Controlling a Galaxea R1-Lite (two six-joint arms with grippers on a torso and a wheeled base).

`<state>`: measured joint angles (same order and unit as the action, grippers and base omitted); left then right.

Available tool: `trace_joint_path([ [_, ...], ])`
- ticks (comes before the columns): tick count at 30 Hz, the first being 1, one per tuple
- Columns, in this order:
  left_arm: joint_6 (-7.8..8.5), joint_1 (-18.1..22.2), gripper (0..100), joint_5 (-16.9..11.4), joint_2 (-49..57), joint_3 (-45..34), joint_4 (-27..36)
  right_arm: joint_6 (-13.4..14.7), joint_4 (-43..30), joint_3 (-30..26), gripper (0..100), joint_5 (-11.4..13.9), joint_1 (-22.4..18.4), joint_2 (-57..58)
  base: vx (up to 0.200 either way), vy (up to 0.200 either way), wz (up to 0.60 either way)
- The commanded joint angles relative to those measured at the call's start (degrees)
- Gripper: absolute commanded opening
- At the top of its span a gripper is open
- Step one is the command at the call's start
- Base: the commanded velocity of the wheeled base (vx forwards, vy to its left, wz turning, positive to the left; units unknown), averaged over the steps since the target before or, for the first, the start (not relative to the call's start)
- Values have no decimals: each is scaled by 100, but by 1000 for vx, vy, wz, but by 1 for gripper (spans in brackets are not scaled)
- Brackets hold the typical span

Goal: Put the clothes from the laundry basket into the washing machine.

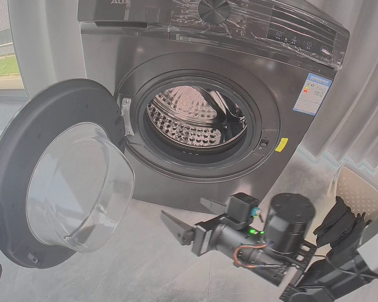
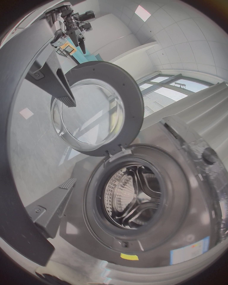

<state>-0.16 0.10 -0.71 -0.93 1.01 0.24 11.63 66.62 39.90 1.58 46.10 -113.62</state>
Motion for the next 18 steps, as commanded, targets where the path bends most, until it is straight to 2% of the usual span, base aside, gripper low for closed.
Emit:
trace_joint_path([
  [1,-2,8,100,0,66,-92,2,-231,167,-808,100,0,-524,1210,0,-200,0],
  [7,-2,-1,100,0,66,-92,2,-477,387,-1511,100,-18,-620,1650,0,-200,0],
  [9,-2,-1,100,-8,66,-92,2,-618,519,-1881,100,-141,-699,1931,0,0,0],
  [14,-2,-1,100,-8,66,-92,2,-627,519,-2478,100,-246,-875,2678,0,0,0],
  [15,-2,-1,100,-8,66,-92,2,-644,492,-2619,100,-238,-1121,2924,0,0,0],
  [18,-2,-1,100,-8,75,-92,2,-706,475,-2891,100,-202,-1508,3346,0,0,0],
])
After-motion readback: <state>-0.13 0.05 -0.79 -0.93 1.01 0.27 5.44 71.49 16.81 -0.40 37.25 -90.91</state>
